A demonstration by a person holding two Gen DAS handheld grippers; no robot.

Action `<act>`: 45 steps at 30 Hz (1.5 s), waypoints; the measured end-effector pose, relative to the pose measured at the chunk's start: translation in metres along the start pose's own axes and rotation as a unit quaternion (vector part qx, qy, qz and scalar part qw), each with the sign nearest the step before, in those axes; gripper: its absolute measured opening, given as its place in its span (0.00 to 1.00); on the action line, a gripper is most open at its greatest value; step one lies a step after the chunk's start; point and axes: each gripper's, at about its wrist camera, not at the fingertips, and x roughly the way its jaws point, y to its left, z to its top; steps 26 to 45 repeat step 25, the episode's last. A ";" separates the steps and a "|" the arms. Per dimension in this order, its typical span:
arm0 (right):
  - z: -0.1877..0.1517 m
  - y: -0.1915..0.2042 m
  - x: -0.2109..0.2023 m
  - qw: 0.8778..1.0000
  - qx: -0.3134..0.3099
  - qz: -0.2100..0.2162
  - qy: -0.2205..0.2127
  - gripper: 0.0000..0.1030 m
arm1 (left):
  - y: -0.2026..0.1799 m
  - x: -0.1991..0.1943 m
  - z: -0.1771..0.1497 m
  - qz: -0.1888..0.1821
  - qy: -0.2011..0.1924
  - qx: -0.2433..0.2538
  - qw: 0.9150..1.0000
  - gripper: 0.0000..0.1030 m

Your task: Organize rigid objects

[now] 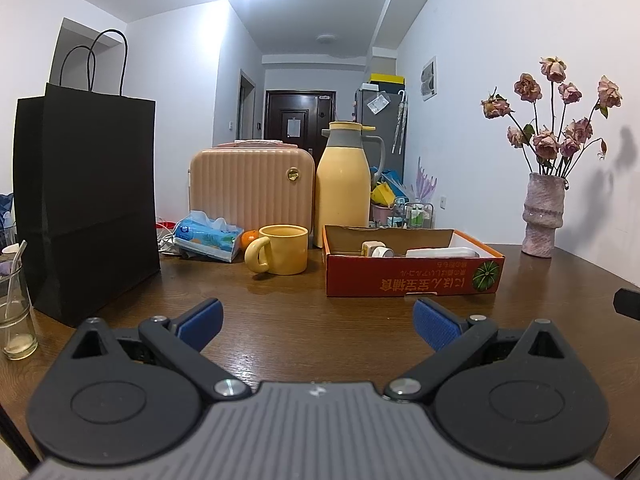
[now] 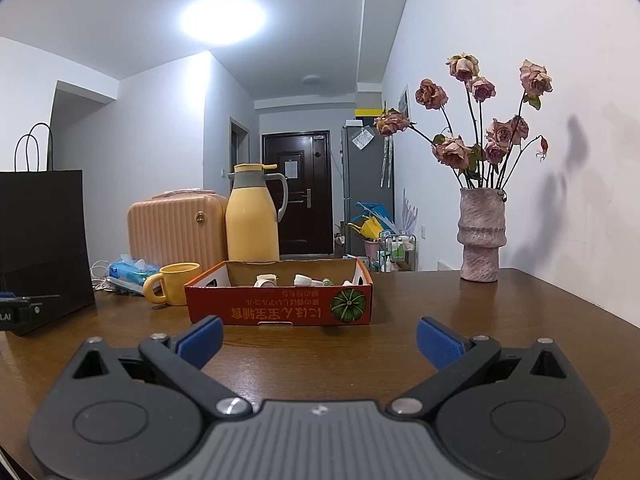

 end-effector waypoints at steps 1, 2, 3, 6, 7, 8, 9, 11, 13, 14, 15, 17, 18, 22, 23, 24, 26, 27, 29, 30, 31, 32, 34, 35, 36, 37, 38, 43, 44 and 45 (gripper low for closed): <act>0.000 0.000 0.000 1.000 0.000 0.000 0.001 1.00 | 0.000 0.000 0.000 0.001 0.000 0.000 1.000 1.00; 0.000 0.000 0.000 1.000 0.001 0.000 0.002 1.00 | 0.000 0.000 -0.001 0.001 -0.001 0.000 1.000 1.00; -0.001 0.000 0.000 1.000 0.001 0.000 0.002 1.00 | 0.000 0.000 -0.001 0.001 0.000 0.000 1.000 1.00; -0.001 0.000 0.000 1.000 0.001 0.000 0.002 1.00 | -0.001 0.000 -0.001 0.001 0.000 0.000 1.000 1.00; -0.001 0.000 0.000 1.000 0.000 0.000 0.002 1.00 | -0.001 0.000 -0.001 0.001 -0.001 0.000 1.000 1.00; -0.001 0.000 0.000 1.000 0.000 0.000 0.002 1.00 | -0.001 0.000 -0.001 0.001 -0.001 0.000 1.000 1.00; -0.001 -0.001 0.000 1.000 0.000 0.001 0.002 1.00 | 0.000 0.000 -0.002 0.000 -0.002 0.000 1.000 1.00; -0.001 0.000 0.000 1.000 0.000 0.001 0.003 1.00 | 0.000 0.000 -0.002 0.001 -0.001 0.001 1.000 1.00; -0.001 0.000 0.000 1.000 -0.001 0.002 0.003 1.00 | 0.000 0.000 -0.002 0.002 -0.001 0.000 1.000 1.00; -0.001 0.000 0.000 1.000 -0.001 0.002 0.003 1.00 | 0.000 0.001 -0.002 0.002 -0.001 -0.001 1.000 1.00; -0.001 0.000 0.000 1.000 -0.002 0.002 0.003 1.00 | 0.000 0.001 -0.002 0.002 -0.001 -0.001 1.000 1.00; -0.001 0.000 0.000 1.000 -0.002 0.002 0.004 1.00 | 0.000 0.002 -0.002 0.002 -0.001 -0.001 1.000 1.00; -0.001 0.001 0.000 1.000 -0.002 0.002 0.004 1.00 | 0.000 0.001 -0.002 0.002 0.000 -0.001 1.000 1.00; -0.001 0.000 0.002 1.000 -0.003 0.003 0.006 1.00 | 0.000 0.003 -0.002 0.000 0.001 -0.001 1.000 1.00; -0.001 0.001 0.002 1.000 -0.003 0.003 0.007 1.00 | 0.000 0.003 -0.002 -0.001 0.001 -0.001 1.000 1.00; -0.001 0.001 0.003 1.000 -0.003 0.003 0.008 1.00 | 0.000 0.003 -0.003 -0.002 0.001 0.000 1.000 1.00; -0.001 0.001 0.004 1.000 -0.003 0.004 0.009 1.00 | 0.000 0.003 -0.003 -0.003 0.002 0.001 1.000 1.00; -0.001 0.001 0.004 1.000 -0.003 0.004 0.009 1.00 | 0.000 0.003 -0.003 -0.003 0.002 0.001 1.000 1.00; -0.001 0.001 0.004 1.000 -0.003 0.004 0.009 1.00 | 0.000 0.003 -0.003 -0.003 0.002 0.001 1.000 1.00; -0.001 0.001 0.004 1.000 -0.003 0.004 0.009 1.00 | 0.000 0.003 -0.003 -0.003 0.002 0.001 1.000 1.00; -0.001 0.001 0.004 1.000 -0.003 0.004 0.009 1.00 | 0.000 0.003 -0.003 -0.003 0.002 0.001 1.000 1.00; -0.001 0.001 0.004 1.000 -0.003 0.004 0.009 1.00 | 0.000 0.003 -0.003 -0.003 0.002 0.001 1.000 1.00; -0.001 0.001 0.004 1.000 -0.003 0.004 0.009 1.00 | 0.000 0.003 -0.003 -0.003 0.002 0.001 1.000 1.00; -0.001 0.001 0.004 1.000 -0.003 0.004 0.009 1.00 | 0.000 0.003 -0.003 -0.003 0.002 0.001 1.000 1.00; -0.001 0.001 0.004 1.000 -0.003 0.004 0.009 1.00 | 0.000 0.003 -0.003 -0.003 0.002 0.001 1.000 1.00; -0.001 0.001 0.004 1.000 -0.003 0.004 0.009 1.00 | 0.000 0.003 -0.003 -0.003 0.002 0.001 1.000 1.00; -0.001 0.001 0.004 1.000 -0.003 0.004 0.009 1.00 | 0.000 0.003 -0.003 -0.003 0.002 0.001 1.000 1.00; -0.001 0.001 0.004 1.000 -0.003 0.004 0.009 1.00 | 0.000 0.003 -0.003 -0.003 0.002 0.001 1.000 1.00; -0.001 0.001 0.004 1.000 -0.003 0.004 0.009 1.00 | 0.000 0.003 -0.003 -0.003 0.002 0.001 1.000 1.00; -0.001 0.001 0.004 1.000 -0.003 0.004 0.009 1.00 | 0.000 0.003 -0.003 -0.003 0.002 0.001 1.000 1.00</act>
